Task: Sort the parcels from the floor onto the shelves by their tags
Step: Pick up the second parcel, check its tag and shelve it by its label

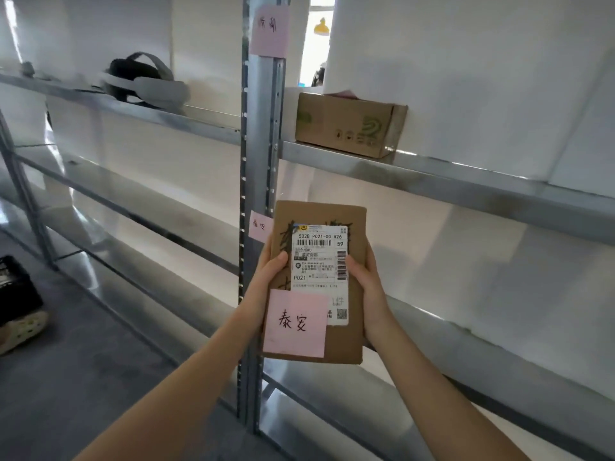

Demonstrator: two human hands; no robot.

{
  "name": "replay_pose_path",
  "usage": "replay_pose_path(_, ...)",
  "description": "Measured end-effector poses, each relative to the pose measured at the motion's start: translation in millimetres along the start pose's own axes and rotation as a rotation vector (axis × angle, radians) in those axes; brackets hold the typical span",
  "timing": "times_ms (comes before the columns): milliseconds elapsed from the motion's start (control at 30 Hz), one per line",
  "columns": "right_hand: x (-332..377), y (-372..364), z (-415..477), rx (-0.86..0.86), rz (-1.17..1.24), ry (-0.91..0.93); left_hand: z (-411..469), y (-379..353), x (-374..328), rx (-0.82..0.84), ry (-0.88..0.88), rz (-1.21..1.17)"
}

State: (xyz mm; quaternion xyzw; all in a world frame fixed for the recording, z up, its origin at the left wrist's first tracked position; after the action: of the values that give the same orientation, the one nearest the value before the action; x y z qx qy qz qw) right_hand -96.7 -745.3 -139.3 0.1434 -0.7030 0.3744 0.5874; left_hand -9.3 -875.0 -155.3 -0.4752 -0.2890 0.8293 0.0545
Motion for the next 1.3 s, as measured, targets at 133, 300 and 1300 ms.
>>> replay_pose_path(133, -12, 16, 35, -0.065, 0.033, -0.026, 34, 17, 27, 0.039, 0.042, 0.013)
replay_pose_path(300, -25, 40, 90, -0.1, 0.015, -0.088, 78, 37, 61, 0.001, 0.111, 0.019)
replay_pose_path(1300, -85, 124, 249, -0.305, -0.527, -0.6, 202, 127, 156, -0.058, 0.108, 0.771)
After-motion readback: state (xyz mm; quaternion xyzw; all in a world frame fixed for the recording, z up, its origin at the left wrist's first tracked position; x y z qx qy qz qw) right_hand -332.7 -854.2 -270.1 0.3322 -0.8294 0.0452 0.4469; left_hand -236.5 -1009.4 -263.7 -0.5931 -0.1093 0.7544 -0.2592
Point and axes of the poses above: each hand's wrist, its own z-axis towards the middle knuckle, its own y-axis out of the back of the hand, x = y × z, the point moved 4 cm from there along z, towards the middle knuckle, and after that the axes turned 13 degrees about -y, right-handed, at the moved point
